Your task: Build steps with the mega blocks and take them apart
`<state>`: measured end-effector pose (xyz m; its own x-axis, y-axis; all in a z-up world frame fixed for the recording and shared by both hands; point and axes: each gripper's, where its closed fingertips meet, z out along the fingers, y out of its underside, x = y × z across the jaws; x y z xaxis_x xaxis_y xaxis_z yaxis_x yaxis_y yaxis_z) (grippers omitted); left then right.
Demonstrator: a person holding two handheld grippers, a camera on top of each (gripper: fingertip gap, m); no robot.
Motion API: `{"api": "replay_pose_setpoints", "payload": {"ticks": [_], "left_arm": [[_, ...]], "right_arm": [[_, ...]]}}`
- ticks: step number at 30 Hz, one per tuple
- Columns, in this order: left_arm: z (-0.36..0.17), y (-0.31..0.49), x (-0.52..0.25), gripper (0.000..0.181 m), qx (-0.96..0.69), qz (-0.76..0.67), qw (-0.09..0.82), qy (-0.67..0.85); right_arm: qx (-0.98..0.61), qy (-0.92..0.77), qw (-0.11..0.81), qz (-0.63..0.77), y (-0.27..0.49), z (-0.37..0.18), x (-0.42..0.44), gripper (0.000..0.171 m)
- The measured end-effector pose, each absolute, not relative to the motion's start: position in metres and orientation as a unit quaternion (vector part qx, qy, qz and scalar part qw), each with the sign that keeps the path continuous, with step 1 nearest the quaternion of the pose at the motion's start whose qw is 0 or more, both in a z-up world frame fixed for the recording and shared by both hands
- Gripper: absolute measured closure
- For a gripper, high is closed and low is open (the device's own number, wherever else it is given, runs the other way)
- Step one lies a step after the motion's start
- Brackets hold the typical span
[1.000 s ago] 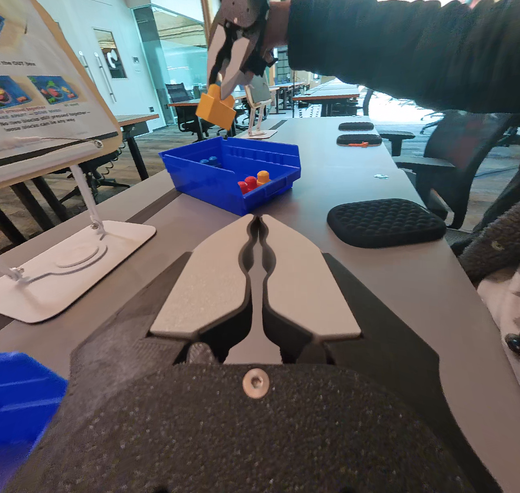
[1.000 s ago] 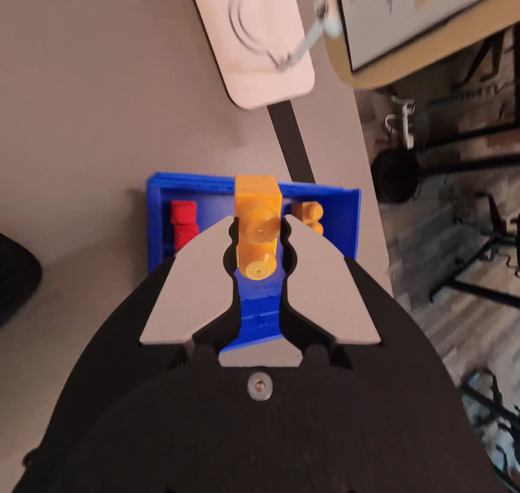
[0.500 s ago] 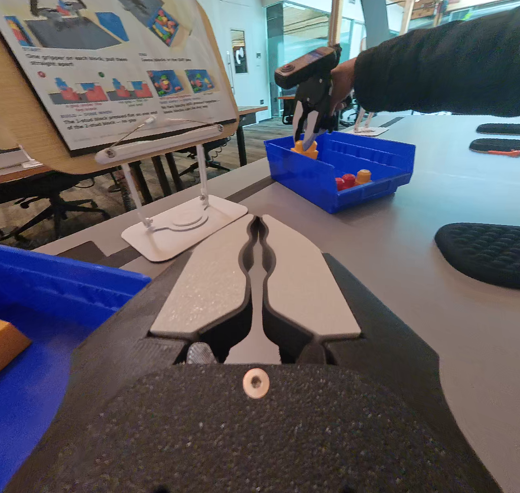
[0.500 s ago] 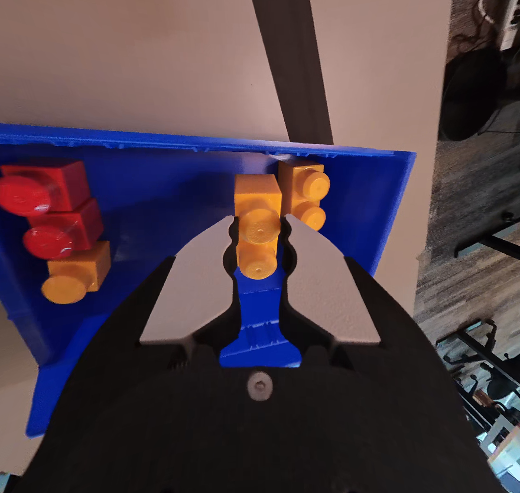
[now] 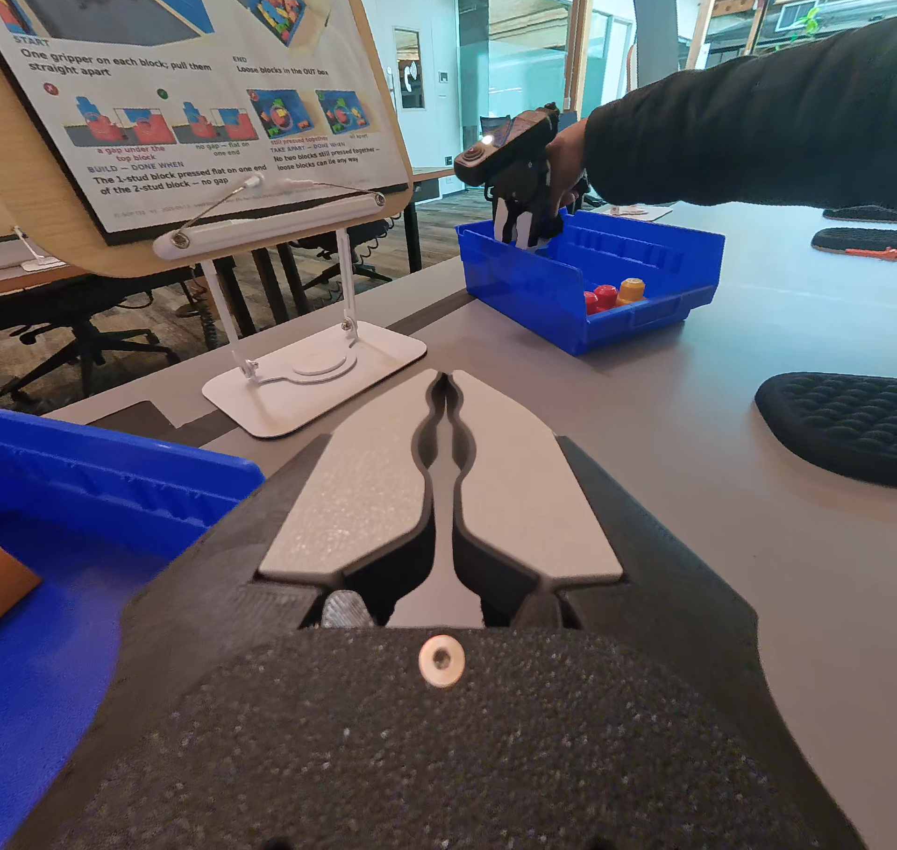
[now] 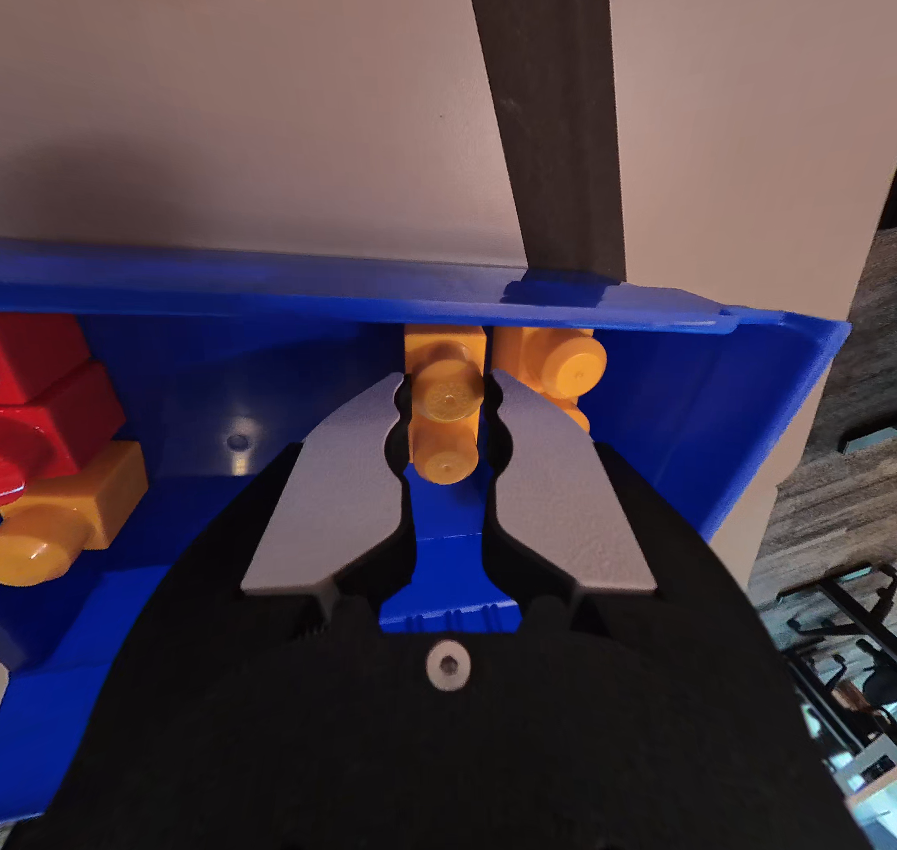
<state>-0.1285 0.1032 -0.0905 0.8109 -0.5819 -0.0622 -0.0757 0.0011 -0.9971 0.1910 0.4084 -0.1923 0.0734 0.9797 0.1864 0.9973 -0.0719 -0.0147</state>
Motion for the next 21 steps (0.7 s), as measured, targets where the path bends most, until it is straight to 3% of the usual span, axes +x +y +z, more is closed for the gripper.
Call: {"api": "replay_pose_setpoints", "payload": {"ticks": [10,15,21], "left_arm": [[-0.098,0.1,-0.119,0.181,-0.685,-0.207,0.646,0.266],[-0.099,0.099,-0.118,0.181,-0.687,-0.208,0.643,0.268],[-0.094,0.097,-0.119,0.181,-0.683,-0.203,0.649,0.266]], "right_arm": [[-0.76,-0.643,0.083,-0.051,0.412,-0.188,0.187,0.139],[-0.762,-0.628,0.154,-0.023,0.412,-0.142,0.178,0.131],[-0.73,-0.612,0.305,0.008,0.39,-0.07,0.148,0.131]]}}
